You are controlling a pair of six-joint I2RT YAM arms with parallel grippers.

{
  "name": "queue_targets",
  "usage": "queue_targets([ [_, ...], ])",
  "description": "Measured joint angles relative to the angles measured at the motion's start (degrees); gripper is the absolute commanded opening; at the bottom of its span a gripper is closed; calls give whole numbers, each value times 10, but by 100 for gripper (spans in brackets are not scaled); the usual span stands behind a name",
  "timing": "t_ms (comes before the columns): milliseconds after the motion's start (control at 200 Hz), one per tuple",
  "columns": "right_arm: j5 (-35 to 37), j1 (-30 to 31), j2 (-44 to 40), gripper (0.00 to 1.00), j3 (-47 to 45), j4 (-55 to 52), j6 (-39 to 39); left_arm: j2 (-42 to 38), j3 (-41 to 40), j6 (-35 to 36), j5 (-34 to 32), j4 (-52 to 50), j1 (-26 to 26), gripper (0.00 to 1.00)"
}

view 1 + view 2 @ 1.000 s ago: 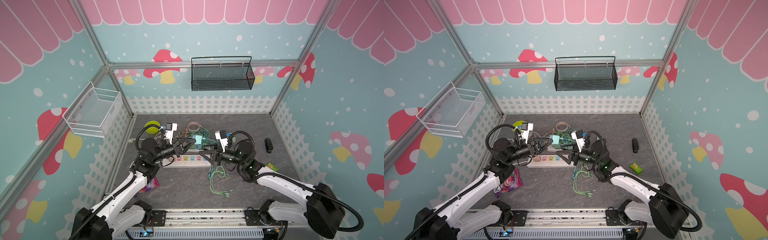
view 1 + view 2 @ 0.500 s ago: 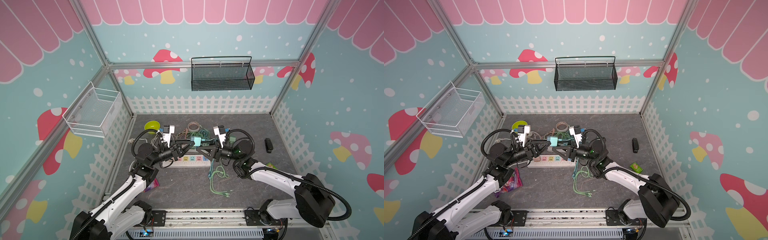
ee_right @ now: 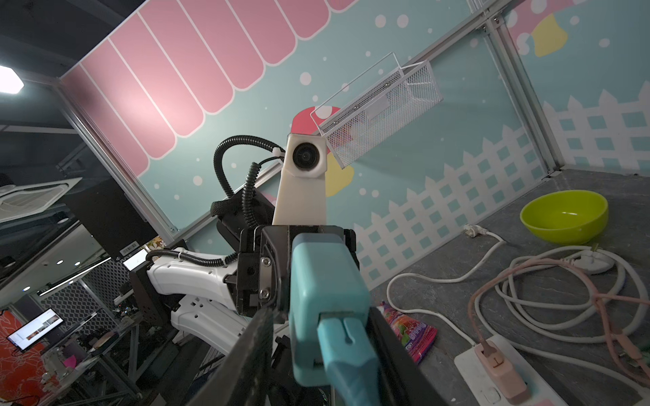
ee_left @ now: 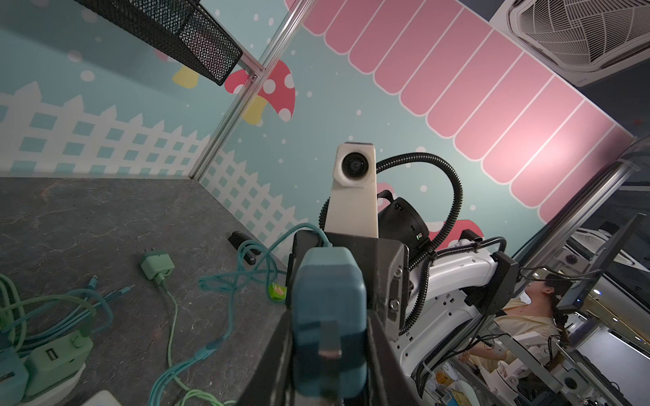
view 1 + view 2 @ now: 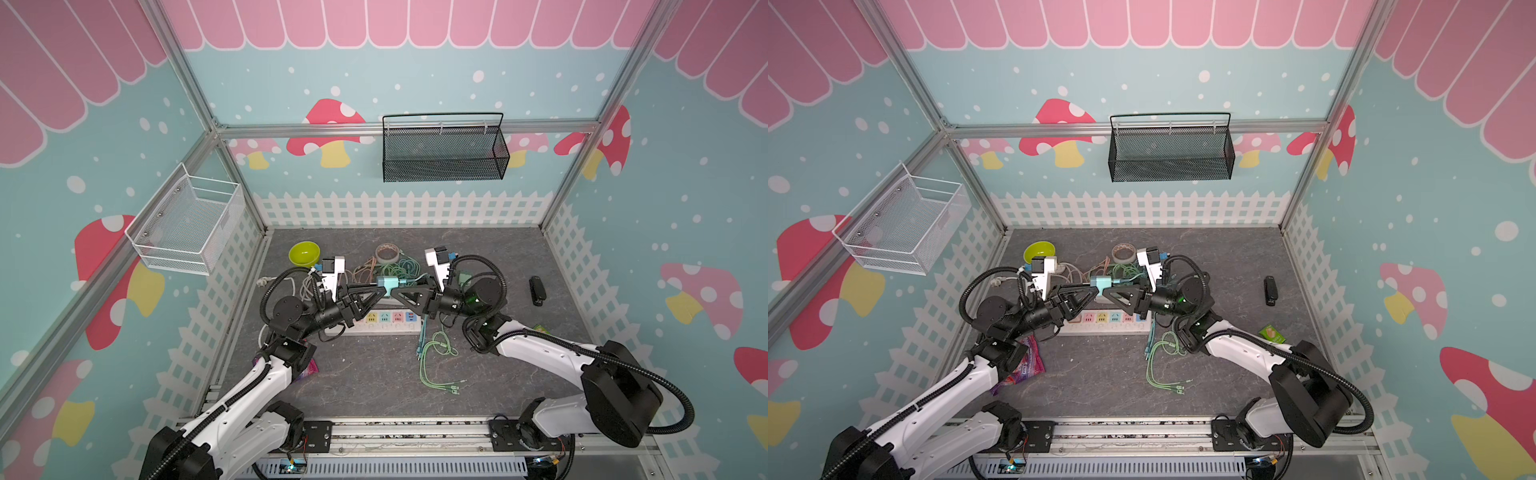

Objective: Insert plugs into power strip
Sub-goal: Pick up the plug from the center of the table, then shake the plug.

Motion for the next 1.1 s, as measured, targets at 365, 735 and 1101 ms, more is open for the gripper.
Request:
queue_targets([
  [365, -17, 0, 14, 21, 12, 5, 19, -14, -11, 4, -6, -1, 0, 8],
  [735, -11, 1, -5, 8, 75, -179, -92, -77, -3, 58, -31, -143, 0, 56],
  [1101, 25, -9, -4, 5, 238, -452, -251, -174, 24, 126, -99, -343, 8, 61],
])
